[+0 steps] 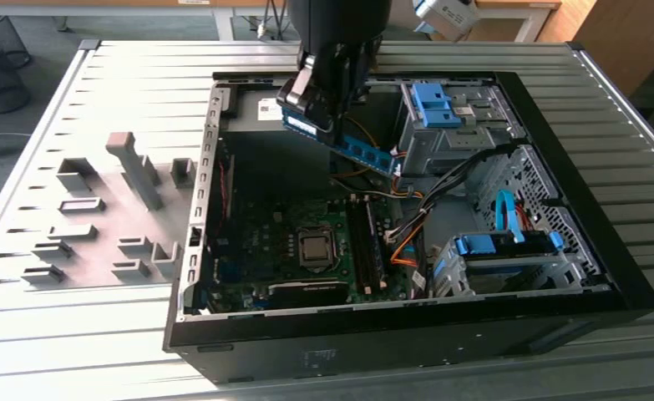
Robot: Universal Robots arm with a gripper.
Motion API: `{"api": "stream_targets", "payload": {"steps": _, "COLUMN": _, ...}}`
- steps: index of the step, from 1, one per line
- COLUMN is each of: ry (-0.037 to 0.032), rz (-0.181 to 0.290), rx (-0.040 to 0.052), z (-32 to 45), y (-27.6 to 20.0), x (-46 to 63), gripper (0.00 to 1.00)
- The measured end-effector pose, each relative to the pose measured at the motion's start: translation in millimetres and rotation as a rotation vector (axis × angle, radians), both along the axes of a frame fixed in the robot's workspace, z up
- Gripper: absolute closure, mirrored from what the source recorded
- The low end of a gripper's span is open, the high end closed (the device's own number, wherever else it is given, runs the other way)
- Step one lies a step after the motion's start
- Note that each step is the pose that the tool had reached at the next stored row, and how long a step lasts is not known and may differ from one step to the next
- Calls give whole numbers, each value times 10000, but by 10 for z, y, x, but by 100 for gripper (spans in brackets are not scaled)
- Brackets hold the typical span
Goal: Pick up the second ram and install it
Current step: 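Insert the second ram into the second slot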
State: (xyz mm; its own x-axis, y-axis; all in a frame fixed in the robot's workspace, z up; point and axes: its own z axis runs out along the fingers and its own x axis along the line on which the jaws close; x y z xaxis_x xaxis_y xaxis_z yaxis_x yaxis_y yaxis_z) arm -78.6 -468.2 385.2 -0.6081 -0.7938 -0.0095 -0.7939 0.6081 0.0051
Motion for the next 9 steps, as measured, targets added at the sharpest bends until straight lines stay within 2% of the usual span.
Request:
{"api": "stream_targets", "payload": {"steps": 4, "ry": 0, "rz": -702, "rx": -5, "z": -29, "y": 0, "x": 0, "gripper": 86}}
{"api": "stream_targets", "payload": {"steps": 9, "ry": 0, "rz": -1351, "rx": -14, "z": -72, "y": 0, "x": 3, "gripper": 86}}
